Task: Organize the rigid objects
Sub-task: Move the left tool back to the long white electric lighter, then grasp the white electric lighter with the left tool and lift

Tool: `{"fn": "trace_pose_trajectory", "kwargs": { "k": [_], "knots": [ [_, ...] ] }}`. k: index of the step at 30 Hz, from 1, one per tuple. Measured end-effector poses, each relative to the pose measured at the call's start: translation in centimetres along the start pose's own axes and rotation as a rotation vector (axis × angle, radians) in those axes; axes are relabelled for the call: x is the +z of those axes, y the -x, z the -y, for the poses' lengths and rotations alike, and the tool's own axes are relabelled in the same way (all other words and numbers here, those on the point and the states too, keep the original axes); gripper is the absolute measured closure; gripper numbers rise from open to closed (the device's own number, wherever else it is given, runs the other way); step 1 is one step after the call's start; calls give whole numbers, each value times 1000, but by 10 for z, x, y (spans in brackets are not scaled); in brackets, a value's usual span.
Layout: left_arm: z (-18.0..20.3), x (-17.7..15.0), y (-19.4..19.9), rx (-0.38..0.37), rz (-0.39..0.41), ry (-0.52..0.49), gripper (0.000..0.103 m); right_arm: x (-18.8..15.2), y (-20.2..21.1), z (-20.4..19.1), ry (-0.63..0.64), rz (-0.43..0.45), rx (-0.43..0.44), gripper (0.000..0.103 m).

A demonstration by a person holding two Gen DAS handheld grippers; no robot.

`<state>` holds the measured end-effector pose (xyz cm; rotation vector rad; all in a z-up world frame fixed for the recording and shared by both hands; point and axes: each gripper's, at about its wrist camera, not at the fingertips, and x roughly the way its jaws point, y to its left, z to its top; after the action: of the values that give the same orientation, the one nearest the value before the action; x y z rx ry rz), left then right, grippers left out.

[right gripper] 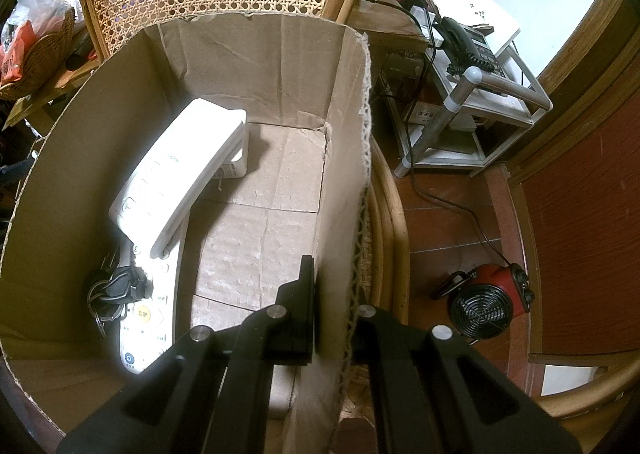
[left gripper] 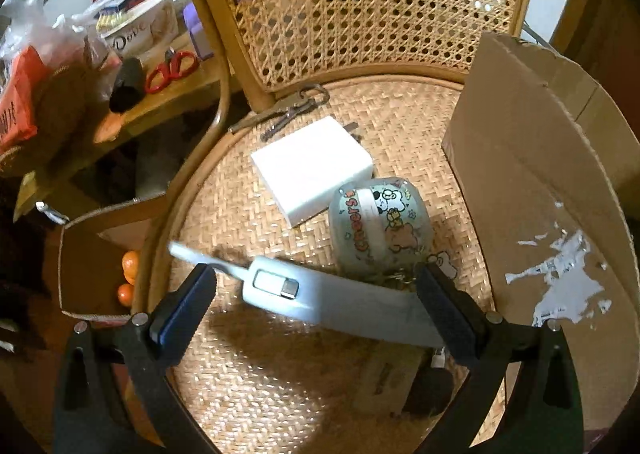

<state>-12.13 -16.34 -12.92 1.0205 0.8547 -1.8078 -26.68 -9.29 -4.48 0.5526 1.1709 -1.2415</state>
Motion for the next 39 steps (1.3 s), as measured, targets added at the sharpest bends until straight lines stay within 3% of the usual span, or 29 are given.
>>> {"fn": "trace_pose_trajectory", "kwargs": {
  "k": [8,11,15,16,18,22,26,39],
  "knots": [
    [-8,-13,-12,-85,-93,50,4,0,0,0,0,1,0,96],
    [-8,-20,-12,-60,-89,33,10,0,0,0,0,0,0,96],
    [-9,-23,-7,-51,-62,-6,32,0,0,0,0,1,0,96],
    [-10,-24,-5,-56,-53,-10,46,-1,0,0,1,1,1,96],
    [-15,-25,-1,-71,-32,-14,64,0,0,0,1,1,1,96],
    [-30,-27,2,-138,-42,14,72,-1,0,0,2,1,1,96],
    [-44,-29,6,-120,-29,72,77,-1,0,0,4,1,1,96],
    [-69,-44,26,-122,35,115,78,-1,0,0,6,1,1,96]
  ]
}}
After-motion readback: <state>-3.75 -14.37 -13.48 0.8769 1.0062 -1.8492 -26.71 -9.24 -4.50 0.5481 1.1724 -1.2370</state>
